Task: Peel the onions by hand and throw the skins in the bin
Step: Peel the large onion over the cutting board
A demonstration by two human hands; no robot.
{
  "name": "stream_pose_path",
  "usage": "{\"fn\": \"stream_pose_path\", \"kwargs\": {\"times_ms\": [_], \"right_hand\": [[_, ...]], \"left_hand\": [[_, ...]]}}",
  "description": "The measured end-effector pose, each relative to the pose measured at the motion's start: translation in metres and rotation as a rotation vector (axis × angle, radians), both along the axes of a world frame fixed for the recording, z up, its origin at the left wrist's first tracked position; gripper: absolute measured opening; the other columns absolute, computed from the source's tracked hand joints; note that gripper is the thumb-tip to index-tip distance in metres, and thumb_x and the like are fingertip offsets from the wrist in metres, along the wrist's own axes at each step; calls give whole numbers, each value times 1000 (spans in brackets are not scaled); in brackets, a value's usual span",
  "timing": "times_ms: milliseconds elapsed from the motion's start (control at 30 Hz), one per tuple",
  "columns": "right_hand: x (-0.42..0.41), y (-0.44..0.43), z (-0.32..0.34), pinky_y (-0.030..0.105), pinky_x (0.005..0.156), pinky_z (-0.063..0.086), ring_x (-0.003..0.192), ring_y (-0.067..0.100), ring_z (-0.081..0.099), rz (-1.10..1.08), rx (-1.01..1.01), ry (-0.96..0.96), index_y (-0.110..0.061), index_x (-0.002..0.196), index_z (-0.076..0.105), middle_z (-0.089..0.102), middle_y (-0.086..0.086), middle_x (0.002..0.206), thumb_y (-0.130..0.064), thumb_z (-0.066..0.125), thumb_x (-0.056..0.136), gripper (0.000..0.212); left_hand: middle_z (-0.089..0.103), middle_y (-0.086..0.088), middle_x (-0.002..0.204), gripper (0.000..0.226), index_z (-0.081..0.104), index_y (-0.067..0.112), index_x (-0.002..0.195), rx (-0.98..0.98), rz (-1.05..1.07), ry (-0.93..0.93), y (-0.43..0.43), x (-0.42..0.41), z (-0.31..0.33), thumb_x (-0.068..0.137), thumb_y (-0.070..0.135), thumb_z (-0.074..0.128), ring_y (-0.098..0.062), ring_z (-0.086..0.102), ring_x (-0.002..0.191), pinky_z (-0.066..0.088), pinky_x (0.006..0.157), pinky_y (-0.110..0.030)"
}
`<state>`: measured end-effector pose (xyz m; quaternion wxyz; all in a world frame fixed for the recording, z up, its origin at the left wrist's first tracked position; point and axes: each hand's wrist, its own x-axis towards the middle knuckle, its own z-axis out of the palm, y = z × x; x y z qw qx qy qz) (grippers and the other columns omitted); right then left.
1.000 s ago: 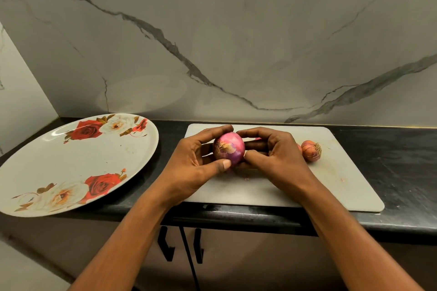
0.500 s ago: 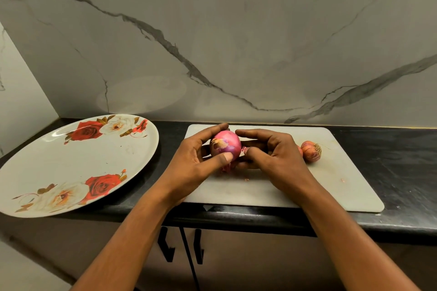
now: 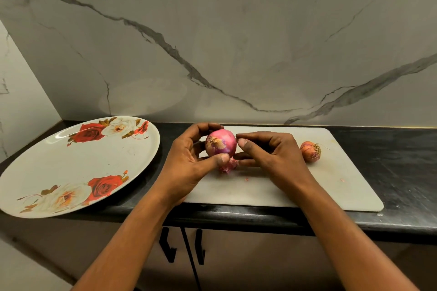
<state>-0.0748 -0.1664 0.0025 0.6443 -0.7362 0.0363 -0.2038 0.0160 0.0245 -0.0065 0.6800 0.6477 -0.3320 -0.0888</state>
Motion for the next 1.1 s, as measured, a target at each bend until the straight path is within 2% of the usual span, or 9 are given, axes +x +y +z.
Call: {"fn": "stream_pose_path", "kwargs": {"times_ms": [67, 167, 367, 467, 633, 733, 833, 967, 1100], "right_hand": [[-2, 2, 2, 48, 80, 66, 88, 31, 81, 68, 77, 58, -15, 134, 71, 80, 11, 109, -10, 73, 97, 37], [-2, 1, 3, 48, 82, 66, 88, 32, 81, 92, 32, 98, -19, 142, 65, 79, 10, 114, -5, 72, 97, 48], [0, -3, 0, 46, 83, 66, 96, 25, 80, 109, -54, 73, -20, 133, 71, 79, 5, 114, -2, 73, 94, 44], [0, -3, 0, 43, 82, 66, 100, 22, 79, 116, -62, 58, -20, 130, 73, 79, 3, 114, 2, 72, 92, 44], [0, -4, -2, 43, 80, 66, 95, 22, 80, 85, -74, 32, -14, 129, 74, 81, 5, 108, 8, 66, 91, 45], [1, -3, -2, 44, 84, 66, 103, 20, 78, 102, -79, 35, -17, 130, 74, 80, 3, 113, 3, 70, 92, 44], [0, -3, -1, 45, 84, 66, 103, 21, 78, 117, -44, 49, -21, 128, 73, 79, 4, 115, -2, 76, 91, 41], [0, -3, 0, 39, 80, 67, 101, 16, 78, 103, -101, 42, -27, 124, 72, 79, 0, 112, -2, 78, 89, 43], [0, -4, 0, 34, 78, 66, 99, 14, 78, 112, -109, 33, -20, 127, 74, 80, -1, 110, 4, 74, 90, 44]], "left_hand": [[65, -2, 135, 61, 65, 20, 134, 20, -36, -19, 0, 0, -1, 79, 6, 88, -31, 67, 123, 59, 99, -54], [65, -1, 137, 63, 66, 21, 137, 61, -76, -41, -1, 0, -1, 82, -3, 85, -31, 66, 126, 60, 98, -52], [64, 2, 140, 67, 65, 19, 139, 103, -93, -109, -1, 1, -3, 82, -10, 82, -24, 61, 133, 59, 101, -46], [63, 2, 142, 68, 64, 19, 141, 110, -89, -120, -2, 1, -3, 81, -9, 83, -24, 60, 134, 59, 102, -47], [65, -3, 141, 67, 64, 18, 142, 56, -107, -50, 0, 1, -2, 81, -4, 84, -29, 64, 129, 58, 101, -53], [64, -2, 142, 67, 64, 19, 142, 69, -100, -63, 0, 1, -3, 82, -3, 84, -29, 63, 131, 58, 101, -54], [64, -2, 143, 68, 64, 20, 142, 83, -96, -77, -1, 2, -2, 82, -6, 84, -28, 62, 132, 58, 101, -53], [63, 0, 143, 69, 64, 19, 142, 100, -94, -109, -1, 2, -3, 81, -7, 85, -25, 61, 134, 59, 102, -49], [64, 1, 142, 69, 64, 19, 142, 103, -88, -104, -1, 1, -2, 81, -6, 85, -24, 63, 132, 59, 101, -47]]}}
